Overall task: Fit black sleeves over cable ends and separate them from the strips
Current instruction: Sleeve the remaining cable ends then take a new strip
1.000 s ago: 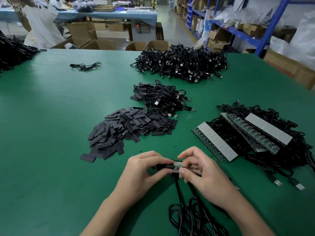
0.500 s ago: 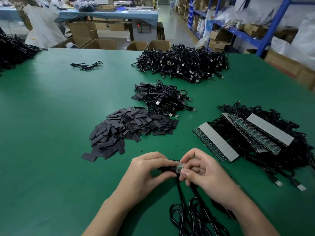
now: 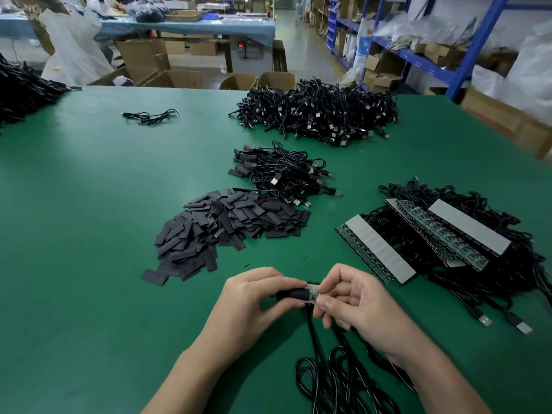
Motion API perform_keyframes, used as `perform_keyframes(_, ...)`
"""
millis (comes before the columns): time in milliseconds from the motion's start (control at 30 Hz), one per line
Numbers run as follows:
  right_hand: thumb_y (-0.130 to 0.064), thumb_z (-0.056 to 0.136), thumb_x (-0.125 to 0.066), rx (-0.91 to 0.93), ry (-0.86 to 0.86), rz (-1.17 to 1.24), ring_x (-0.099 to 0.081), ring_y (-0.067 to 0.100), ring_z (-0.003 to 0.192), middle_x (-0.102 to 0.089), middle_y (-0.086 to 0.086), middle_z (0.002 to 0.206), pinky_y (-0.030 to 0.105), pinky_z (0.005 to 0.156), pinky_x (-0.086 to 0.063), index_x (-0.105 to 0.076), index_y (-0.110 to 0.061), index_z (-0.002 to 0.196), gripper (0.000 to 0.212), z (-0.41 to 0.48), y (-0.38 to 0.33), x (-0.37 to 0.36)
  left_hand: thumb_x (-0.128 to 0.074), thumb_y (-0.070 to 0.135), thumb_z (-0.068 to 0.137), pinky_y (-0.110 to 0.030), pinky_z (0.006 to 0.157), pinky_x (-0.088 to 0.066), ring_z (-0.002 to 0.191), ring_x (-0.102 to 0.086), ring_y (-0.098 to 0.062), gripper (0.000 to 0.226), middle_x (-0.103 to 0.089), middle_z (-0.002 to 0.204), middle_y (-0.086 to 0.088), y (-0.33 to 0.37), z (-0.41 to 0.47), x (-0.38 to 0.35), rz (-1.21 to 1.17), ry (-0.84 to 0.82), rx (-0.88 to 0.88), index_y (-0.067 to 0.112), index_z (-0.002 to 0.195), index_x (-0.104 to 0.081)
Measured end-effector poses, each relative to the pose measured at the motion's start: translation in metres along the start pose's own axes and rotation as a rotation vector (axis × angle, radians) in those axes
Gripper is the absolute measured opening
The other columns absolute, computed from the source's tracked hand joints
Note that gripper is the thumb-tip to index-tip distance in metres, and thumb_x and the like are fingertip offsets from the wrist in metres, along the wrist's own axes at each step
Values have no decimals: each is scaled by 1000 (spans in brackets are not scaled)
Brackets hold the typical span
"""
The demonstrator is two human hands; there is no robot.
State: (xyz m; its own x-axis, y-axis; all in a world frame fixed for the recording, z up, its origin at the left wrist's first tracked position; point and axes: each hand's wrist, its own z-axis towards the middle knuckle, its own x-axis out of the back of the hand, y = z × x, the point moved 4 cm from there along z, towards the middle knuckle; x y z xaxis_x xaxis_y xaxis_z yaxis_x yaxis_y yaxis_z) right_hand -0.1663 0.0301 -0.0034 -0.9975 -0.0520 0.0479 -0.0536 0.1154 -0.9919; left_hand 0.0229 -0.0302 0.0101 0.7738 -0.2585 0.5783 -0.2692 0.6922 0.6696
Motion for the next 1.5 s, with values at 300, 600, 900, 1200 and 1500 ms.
perform_keyframes(300, 0, 94, -69, 55, 57, -110, -73, 21, 76, -77, 10, 86, 25, 66, -54, -59, -10, 107, 19, -3, -10, -4, -76, 37, 90, -25, 76, -57, 86, -70, -2, 21, -73, 94, 16, -1, -1, -5, -37, 0, 20, 26, 108, -80)
perform_keyframes(600, -21, 94, -72, 173, 121, -531, -71, 7, 86, -76, -14, 79, 11, 79, -45, -71, -29, 88, 10, -8, -21, -5, -77, 37, 90, -27, 76, -57, 87, -70, -4, 20, -73, 94, 16, -5, -1, -4, -41, 36, 27, 27, 108, -79)
perform_keyframes(900, -24, 95, -71, 111, 130, -529, -66, 9, 72, -70, -8, 65, 10, 69, -42, -67, -39, 86, 17, -7, -16, -4, -76, 36, 90, -28, 77, -58, 88, -71, -4, 21, -74, 96, 16, -3, -2, -4, -52, 2, 4, 26, 109, -79)
perform_keyframes(1200, -21, 94, -72, 84, 134, -510, -62, -1, 63, -70, -8, 66, 12, 68, -45, -69, -31, 81, 17, -8, -15, -5, -74, 39, 90, -27, 75, -58, 86, -70, -1, 24, -74, 95, 16, -1, -2, -4, -17, 8, -20, 24, 108, -80)
perform_keyframes(1500, -26, 94, -72, 113, 193, -568, -63, 13, 63, -69, -10, 66, 23, 63, -47, -68, -36, 83, 15, -8, -14, -8, -73, 45, 91, -26, 69, -57, 80, -66, 3, 22, -73, 90, 18, -1, 0, -3, 101, 73, -64, 29, 104, -81)
